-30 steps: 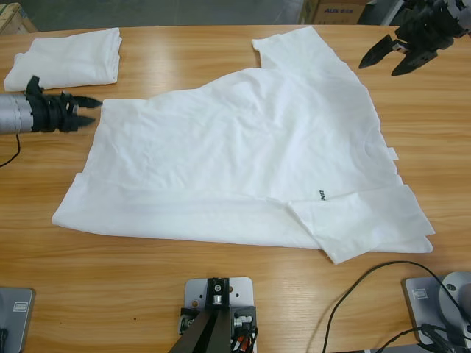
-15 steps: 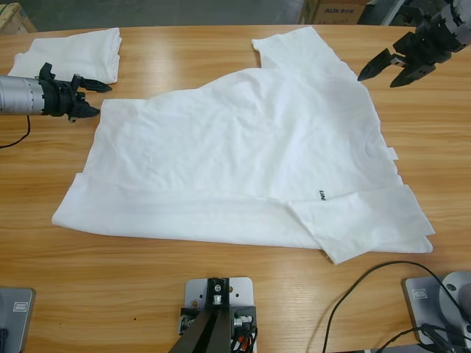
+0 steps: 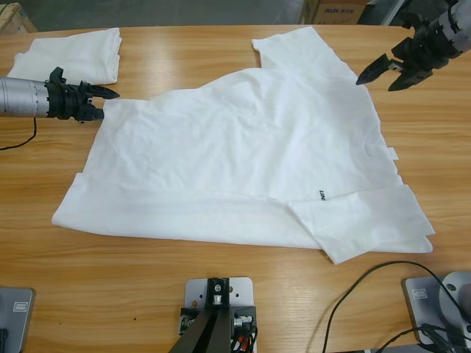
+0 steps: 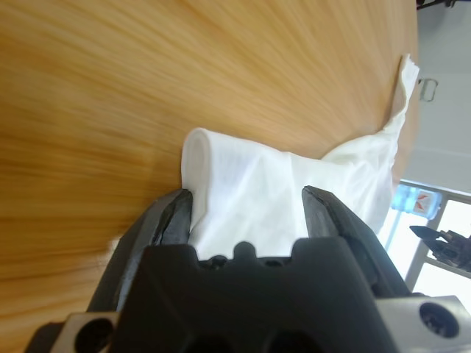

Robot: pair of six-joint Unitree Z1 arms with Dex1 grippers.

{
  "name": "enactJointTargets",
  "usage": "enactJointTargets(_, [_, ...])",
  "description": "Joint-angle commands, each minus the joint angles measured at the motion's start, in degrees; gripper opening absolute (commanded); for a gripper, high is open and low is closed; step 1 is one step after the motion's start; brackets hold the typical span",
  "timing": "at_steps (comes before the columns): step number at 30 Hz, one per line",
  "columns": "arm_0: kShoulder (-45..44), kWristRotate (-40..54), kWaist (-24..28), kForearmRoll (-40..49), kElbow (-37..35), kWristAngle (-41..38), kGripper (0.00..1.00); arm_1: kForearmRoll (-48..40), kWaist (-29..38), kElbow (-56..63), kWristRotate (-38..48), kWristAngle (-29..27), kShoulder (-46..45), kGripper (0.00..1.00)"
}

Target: Fold clothes

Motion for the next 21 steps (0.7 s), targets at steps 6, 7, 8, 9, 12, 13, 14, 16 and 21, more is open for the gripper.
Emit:
enactJointTargets(6, [2.03, 5.2, 0.6, -0.37, -0.11, 0.07, 0.0, -1.25, 0.71, 2.25, 0.46, 0.03, -1.38, 0.982])
enactJointTargets(7, [2.06, 5.2, 0.6, -0.61, -0.11, -0.19, 0.0, -1.25, 0.75, 2.25, 0.46, 0.03, -1.31, 0.982])
enactJointTargets(8, [2.04, 5.23, 0.6, -1.19, -0.04, -0.39, 0.0, -1.25, 0.85, 2.28, 0.46, 0.03, -1.27, 0.982])
enactJointTargets(9, [2.01, 5.29, 0.58, -2.48, 0.27, -0.53, 0.0, -1.25, 0.98, 2.37, 0.46, 0.03, -1.22, 0.982])
enactJointTargets(12, [1.73, 5.29, 0.42, -4.32, 0.61, -1.34, 0.0, -1.6, 1.24, 2.79, 0.46, 0.12, -1.22, 0.982])
enactJointTargets(13, [1.39, 5.29, 0.42, -4.27, 0.91, -1.44, 0.0, -1.68, 1.31, 2.95, 0.46, 0.12, -1.22, 0.982])
enactJointTargets(14, [1.02, 5.29, 0.42, -4.2, 1.52, -1.46, 0.0, -1.74, 1.33, 3.07, 0.46, 0.12, -1.29, 0.982])
enactJointTargets(16, [0.27, 5.3, 0.42, -4.08, 3.32, -1.55, 0.0, -1.77, 1.33, 3.2, 0.46, 0.12, -1.43, 0.982])
enactJointTargets(21, [-1.42, 5.81, 0.77, -4.94, 7.89, -1.72, 0.0, -2.35, 1.33, 3.92, 0.55, 0.12, -1.27, 0.982])
